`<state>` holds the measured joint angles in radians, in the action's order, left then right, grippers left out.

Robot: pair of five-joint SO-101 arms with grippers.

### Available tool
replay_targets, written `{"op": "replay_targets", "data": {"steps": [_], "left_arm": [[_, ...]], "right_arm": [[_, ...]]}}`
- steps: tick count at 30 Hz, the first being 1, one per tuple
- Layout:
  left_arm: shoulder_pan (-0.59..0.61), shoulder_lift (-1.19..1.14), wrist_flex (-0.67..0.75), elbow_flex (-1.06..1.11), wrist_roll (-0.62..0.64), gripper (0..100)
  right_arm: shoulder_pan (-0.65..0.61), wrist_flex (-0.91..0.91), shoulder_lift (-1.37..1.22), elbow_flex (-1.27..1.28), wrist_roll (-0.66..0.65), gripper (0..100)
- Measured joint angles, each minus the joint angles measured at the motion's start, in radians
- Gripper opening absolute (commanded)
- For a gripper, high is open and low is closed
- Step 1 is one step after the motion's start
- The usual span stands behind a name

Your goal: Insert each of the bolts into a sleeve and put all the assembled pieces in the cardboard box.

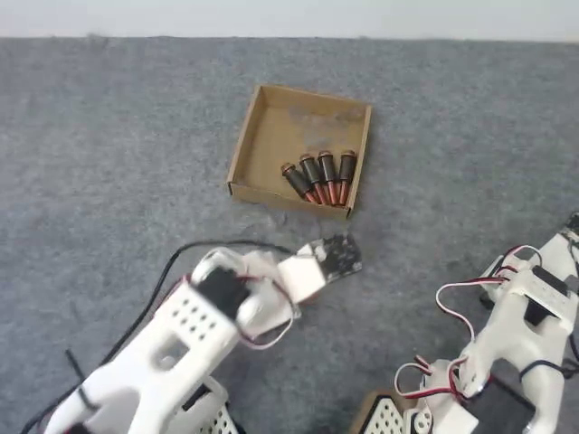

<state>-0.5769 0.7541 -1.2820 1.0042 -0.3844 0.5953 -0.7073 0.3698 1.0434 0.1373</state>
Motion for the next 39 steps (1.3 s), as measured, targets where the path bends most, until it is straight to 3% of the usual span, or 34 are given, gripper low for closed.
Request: {"op": "replay_targets", "data": {"steps": [3,10,23,34,39], "left_arm": [[-0.014,0.095,0.005,0.098,0.041,1],[-0.031,0.109,0.046,0.173,0.311,1],[0.026,-0.328,0.150,0.084,0.333,1],[0.028,-0.330,0.153,0.069,0.333,1],[0.029,-0.106,0.118,0.109,0.333,1]], "right_arm": [[0.000,0.000,0.000,0.000,0.000,0.7],[-0.006,0.000,0.000,0.000,0.000,0.7],[-0.011,0.000,0.000,0.000,0.000,0.7],[-0.018,0.000,0.000,0.000,0.000,0.7],[-0.028,0.000,0.000,0.000,0.000,0.7]]}}
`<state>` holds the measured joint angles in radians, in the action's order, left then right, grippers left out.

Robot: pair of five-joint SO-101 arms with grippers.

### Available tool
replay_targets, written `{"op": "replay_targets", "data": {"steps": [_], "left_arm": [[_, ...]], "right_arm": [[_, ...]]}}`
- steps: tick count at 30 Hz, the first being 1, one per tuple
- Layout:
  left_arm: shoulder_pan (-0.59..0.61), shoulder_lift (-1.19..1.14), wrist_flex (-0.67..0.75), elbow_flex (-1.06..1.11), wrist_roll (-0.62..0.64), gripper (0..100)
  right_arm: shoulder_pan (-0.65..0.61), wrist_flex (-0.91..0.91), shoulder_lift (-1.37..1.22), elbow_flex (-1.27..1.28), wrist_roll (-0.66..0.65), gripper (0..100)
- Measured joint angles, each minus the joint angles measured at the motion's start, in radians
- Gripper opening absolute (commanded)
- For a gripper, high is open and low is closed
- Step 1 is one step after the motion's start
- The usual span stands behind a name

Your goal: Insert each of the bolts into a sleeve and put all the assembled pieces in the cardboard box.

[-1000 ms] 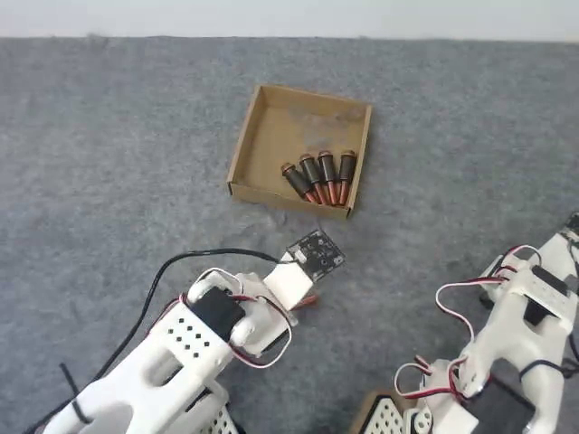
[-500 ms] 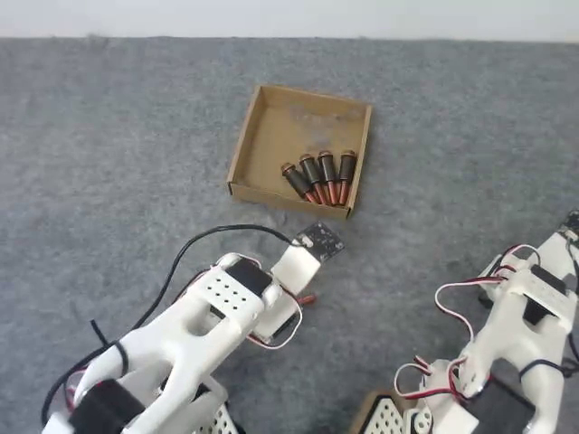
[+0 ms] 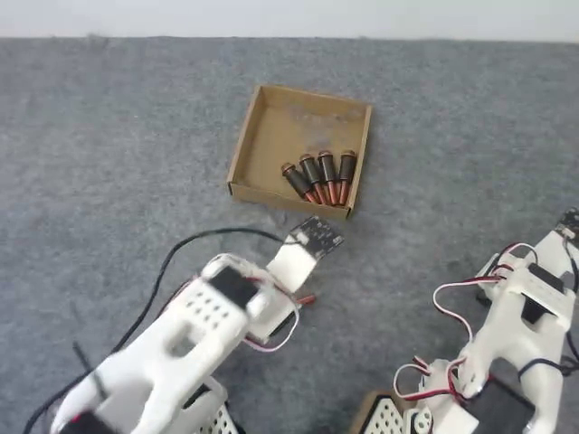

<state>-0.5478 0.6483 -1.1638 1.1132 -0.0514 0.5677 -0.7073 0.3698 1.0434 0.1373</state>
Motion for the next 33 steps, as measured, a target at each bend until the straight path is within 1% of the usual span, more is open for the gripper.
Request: {"op": "replay_targets", "data": {"steps": [4,9,12,14,16,19,23,27,29,33], "left_arm": [[-0.002,0.184,-0.052,0.060,-0.003,1],[-0.002,0.199,-0.055,0.063,-0.003,1],[-0.002,0.135,-0.055,0.061,-0.009,1],[-0.002,0.068,-0.055,0.044,-0.043,1],[-0.002,-0.006,-0.055,0.026,-0.097,1],[-0.002,-0.083,-0.055,0.008,-0.230,1],[-0.023,-0.095,-0.055,0.006,-0.334,1],[-0.106,-0.104,-0.055,0.006,-0.368,1],[-0.114,-0.120,-0.054,0.006,-0.370,1],[-0.118,-0.242,-0.044,-0.025,-0.373,1]], "right_arm": [[0.000,0.000,0.000,0.000,0.000,0.7],[0.000,0.000,0.000,0.000,0.000,0.7],[0.000,0.000,0.000,0.000,0.000,0.7],[0.000,0.000,0.000,0.000,0.000,0.7],[0.000,0.000,0.000,0.000,0.000,0.7],[0.000,0.000,0.000,0.000,0.000,0.7],[0.000,0.000,0.000,0.000,0.000,0.7],[0.000,0.000,0.000,0.000,0.000,0.7],[0.000,0.000,0.000,0.000,0.000,0.7],[0.000,0.000,0.000,0.000,0.000,0.7]]}}
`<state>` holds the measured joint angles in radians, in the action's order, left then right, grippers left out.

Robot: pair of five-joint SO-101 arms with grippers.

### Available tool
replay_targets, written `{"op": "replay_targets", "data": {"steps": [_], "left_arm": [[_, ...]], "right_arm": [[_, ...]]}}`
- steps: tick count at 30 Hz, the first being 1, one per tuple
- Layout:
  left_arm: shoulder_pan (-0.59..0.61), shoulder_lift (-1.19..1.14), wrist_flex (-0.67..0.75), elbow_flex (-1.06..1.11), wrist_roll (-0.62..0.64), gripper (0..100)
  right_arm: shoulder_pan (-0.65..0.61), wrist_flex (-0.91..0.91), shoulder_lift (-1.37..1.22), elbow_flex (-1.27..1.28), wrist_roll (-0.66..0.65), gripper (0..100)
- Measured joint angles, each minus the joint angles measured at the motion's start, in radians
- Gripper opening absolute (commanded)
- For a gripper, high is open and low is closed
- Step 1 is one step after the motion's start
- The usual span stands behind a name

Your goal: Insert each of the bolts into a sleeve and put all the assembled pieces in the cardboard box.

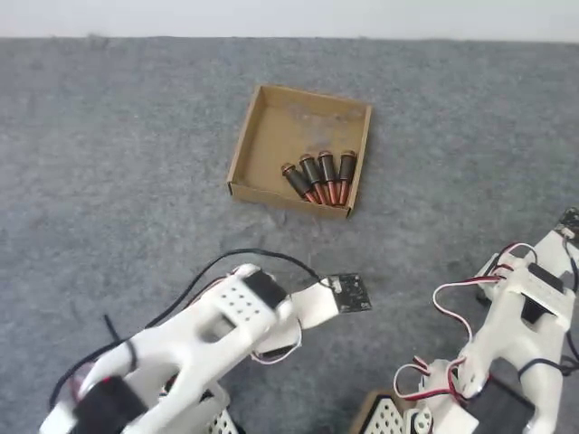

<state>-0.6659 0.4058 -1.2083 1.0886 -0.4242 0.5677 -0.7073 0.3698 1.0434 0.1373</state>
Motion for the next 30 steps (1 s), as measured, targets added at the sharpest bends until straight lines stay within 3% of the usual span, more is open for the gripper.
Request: {"op": "replay_targets", "data": {"steps": [5,14,30], "left_arm": [[0.058,-0.157,0.003,-0.061,0.000,1],[0.187,-0.015,0.046,-0.002,0.011,1],[0.252,-0.132,0.195,-0.057,0.365,1]], "right_arm": [[0.000,0.000,0.000,0.000,0.000,0.7],[0.000,0.000,0.000,0.000,0.000,0.7],[0.000,-0.014,0.000,0.000,0.000,0.7]]}}
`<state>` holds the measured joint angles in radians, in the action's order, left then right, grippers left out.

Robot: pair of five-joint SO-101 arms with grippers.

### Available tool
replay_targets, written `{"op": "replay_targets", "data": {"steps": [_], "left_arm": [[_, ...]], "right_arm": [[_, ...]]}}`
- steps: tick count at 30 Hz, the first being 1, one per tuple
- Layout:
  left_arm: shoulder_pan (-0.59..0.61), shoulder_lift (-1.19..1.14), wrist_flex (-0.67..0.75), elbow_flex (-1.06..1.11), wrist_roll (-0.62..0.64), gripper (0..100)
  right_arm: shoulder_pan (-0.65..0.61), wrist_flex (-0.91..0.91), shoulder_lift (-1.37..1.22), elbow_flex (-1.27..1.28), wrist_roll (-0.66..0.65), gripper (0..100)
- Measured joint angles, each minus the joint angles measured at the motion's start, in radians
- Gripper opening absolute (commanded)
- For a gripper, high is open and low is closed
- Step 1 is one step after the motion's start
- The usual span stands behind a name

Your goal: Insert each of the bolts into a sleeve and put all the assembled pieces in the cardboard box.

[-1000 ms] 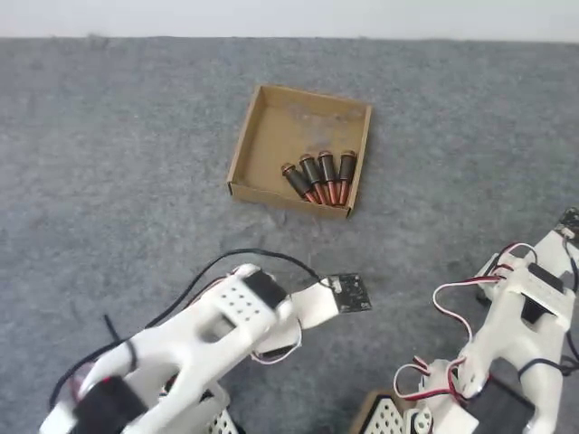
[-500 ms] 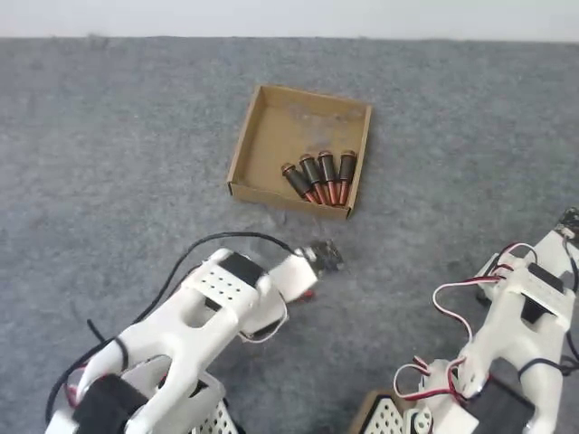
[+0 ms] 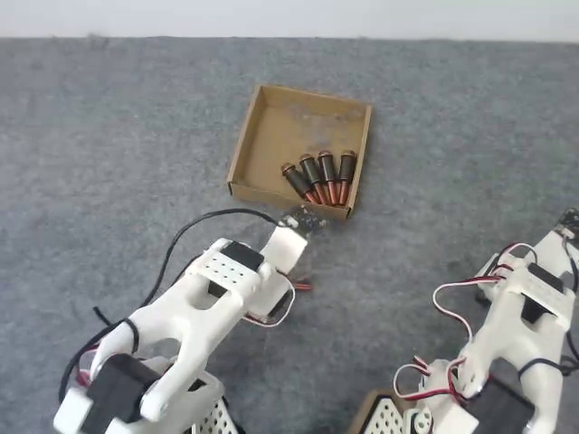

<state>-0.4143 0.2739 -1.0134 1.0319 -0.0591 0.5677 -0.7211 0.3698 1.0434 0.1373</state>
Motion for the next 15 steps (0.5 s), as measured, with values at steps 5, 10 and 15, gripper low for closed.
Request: {"op": "replay_targets", "data": {"steps": [5,10,15], "left_arm": [[0.074,-0.006,0.037,-0.031,0.121,1],[0.192,-0.011,0.086,-0.071,0.278,1],[0.213,-0.015,0.110,-0.071,0.330,1]], "right_arm": [[0.000,-0.002,0.000,0.000,0.000,0.7],[0.000,-0.002,0.000,0.000,0.000,0.7],[0.000,-0.002,0.000,0.000,0.000,0.7]]}}
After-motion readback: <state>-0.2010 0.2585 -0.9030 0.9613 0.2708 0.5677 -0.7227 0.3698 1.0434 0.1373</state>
